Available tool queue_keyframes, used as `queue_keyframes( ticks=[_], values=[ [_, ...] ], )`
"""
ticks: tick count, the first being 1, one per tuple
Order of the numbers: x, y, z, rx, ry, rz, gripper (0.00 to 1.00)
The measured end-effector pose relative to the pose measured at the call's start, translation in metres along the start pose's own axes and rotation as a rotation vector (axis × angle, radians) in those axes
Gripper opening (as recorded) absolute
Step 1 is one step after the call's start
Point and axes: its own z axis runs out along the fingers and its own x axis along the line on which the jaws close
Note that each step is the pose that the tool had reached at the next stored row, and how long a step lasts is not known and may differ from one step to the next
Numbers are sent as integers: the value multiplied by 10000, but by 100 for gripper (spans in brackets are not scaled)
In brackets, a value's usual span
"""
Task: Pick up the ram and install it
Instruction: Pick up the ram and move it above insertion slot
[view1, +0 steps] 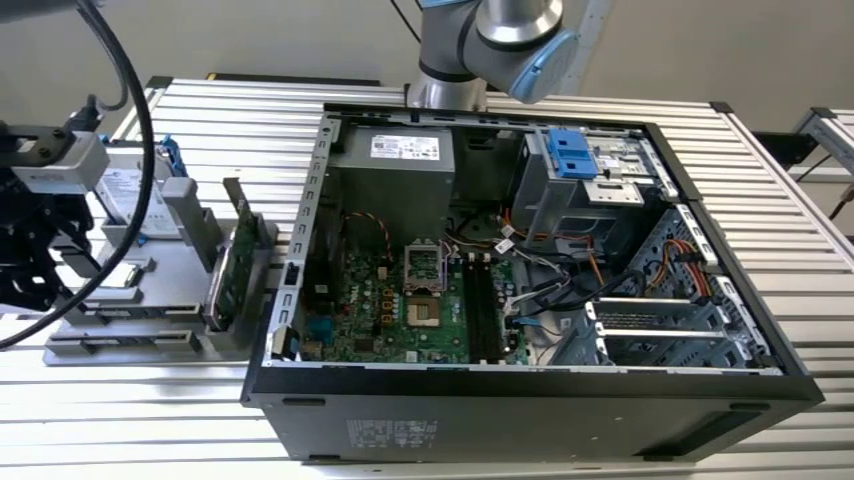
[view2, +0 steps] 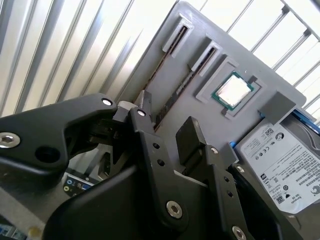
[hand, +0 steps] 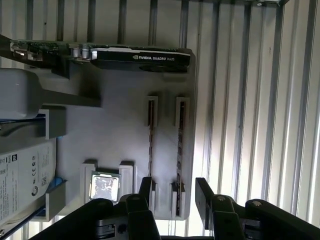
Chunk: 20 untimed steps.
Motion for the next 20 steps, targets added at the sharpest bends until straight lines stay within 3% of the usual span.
queue_keyframes(
  ticks=[20],
  values=[
    [0,-1,48,-1,0,0,100]
  ],
)
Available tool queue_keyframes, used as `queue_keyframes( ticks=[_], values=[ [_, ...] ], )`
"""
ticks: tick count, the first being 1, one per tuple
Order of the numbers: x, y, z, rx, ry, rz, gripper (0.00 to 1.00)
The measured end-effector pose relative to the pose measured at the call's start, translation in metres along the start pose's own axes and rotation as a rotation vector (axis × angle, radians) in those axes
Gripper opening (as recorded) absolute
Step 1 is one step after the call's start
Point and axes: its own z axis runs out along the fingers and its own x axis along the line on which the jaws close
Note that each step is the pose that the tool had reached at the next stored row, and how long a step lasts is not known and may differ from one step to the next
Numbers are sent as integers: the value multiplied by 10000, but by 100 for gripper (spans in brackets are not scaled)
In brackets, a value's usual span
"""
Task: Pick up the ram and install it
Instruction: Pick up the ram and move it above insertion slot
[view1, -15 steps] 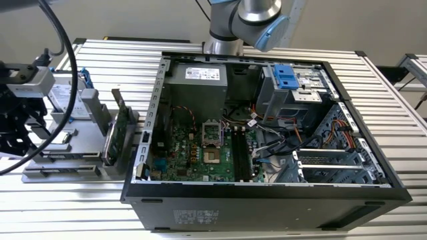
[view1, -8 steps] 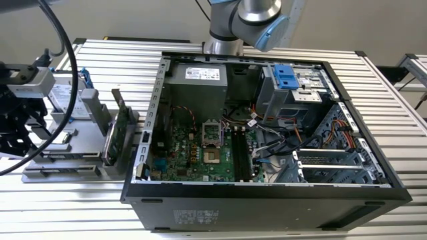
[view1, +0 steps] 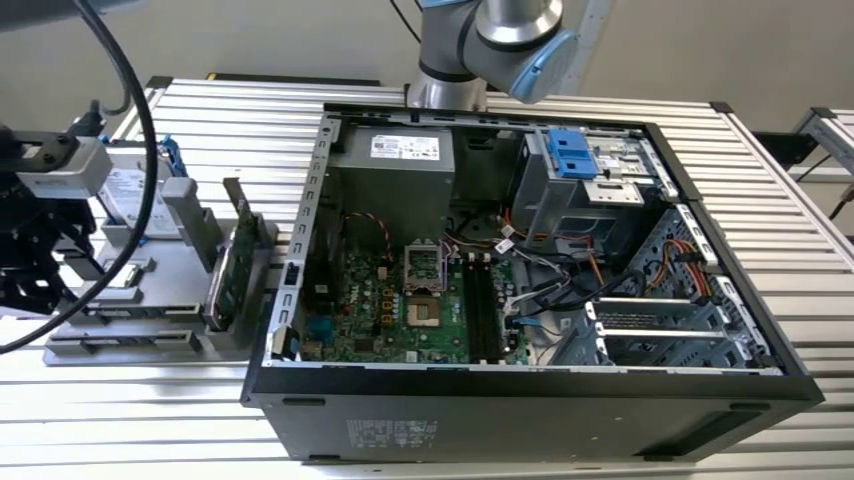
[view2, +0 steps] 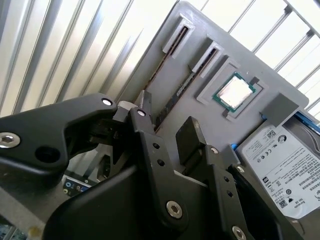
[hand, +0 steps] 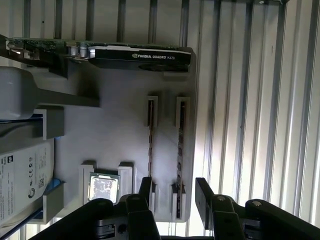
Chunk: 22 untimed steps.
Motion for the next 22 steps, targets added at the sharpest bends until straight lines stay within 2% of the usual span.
queue_keyframes(
  ticks=[10,22],
  values=[
    [0,0,39,-1,-2,-1,100],
    [-18,-2,120,-1,-7,2,100]
  ],
)
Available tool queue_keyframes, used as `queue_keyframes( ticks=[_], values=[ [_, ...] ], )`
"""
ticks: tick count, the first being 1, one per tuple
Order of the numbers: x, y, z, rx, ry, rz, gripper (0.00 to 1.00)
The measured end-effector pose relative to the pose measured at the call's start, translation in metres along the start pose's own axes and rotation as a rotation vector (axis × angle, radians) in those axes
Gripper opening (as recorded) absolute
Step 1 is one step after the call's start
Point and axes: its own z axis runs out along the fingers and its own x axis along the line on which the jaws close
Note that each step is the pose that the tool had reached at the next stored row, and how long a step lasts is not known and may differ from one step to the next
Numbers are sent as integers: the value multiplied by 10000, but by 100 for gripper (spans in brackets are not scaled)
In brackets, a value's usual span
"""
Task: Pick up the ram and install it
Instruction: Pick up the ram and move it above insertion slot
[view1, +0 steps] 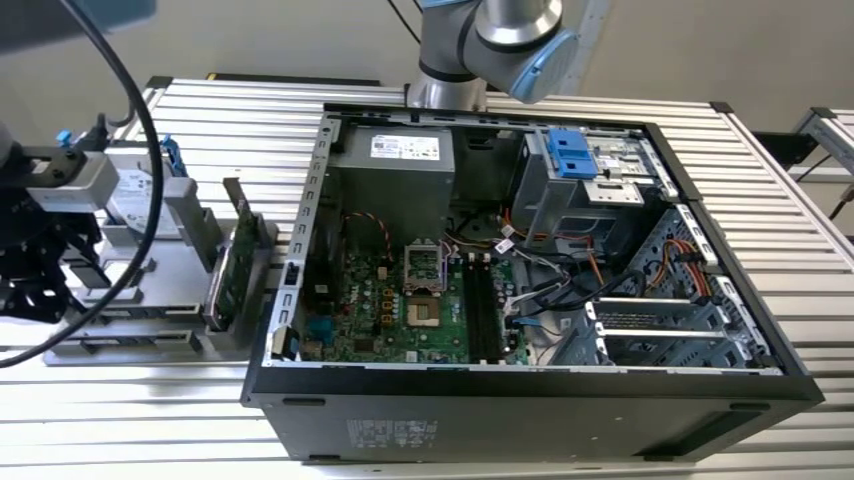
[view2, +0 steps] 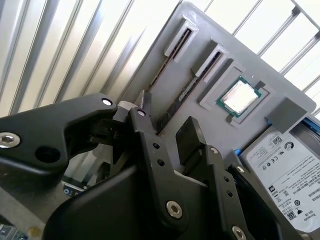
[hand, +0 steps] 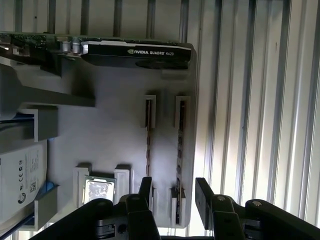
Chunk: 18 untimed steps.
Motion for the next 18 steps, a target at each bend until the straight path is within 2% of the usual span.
queue_keyframes(
  ticks=[18],
  values=[
    [-9,-1,58,1,-1,0,100]
  ],
)
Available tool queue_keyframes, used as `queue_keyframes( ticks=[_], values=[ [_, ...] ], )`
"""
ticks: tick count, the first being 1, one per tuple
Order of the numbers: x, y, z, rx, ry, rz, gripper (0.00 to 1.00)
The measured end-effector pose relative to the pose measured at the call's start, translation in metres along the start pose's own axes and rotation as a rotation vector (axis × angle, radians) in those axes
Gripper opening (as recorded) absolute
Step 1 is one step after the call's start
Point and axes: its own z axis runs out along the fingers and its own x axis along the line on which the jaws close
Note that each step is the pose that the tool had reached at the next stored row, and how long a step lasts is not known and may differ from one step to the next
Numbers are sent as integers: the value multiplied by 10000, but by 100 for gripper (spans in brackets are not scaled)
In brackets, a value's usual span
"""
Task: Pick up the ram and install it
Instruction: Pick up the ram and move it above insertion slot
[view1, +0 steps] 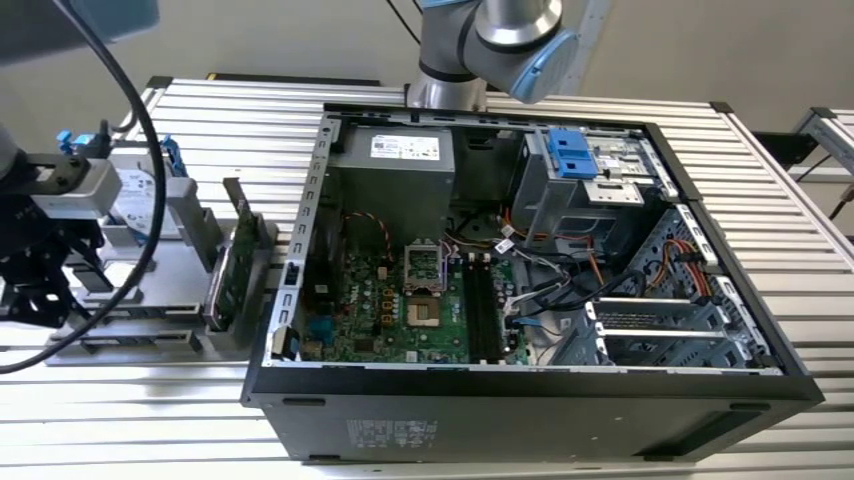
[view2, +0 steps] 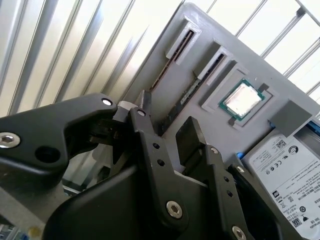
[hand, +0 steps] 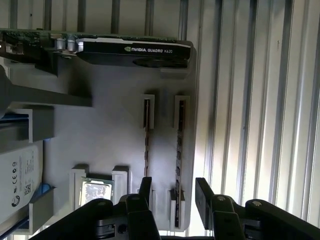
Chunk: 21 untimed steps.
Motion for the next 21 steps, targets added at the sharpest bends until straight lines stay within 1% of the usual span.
queue_keyframes(
  ticks=[8,13,21],
  values=[
    [0,0,19,0,0,0,100],
    [-2,-1,45,0,-1,1,100],
    [-47,-3,99,0,0,0,100]
  ],
)
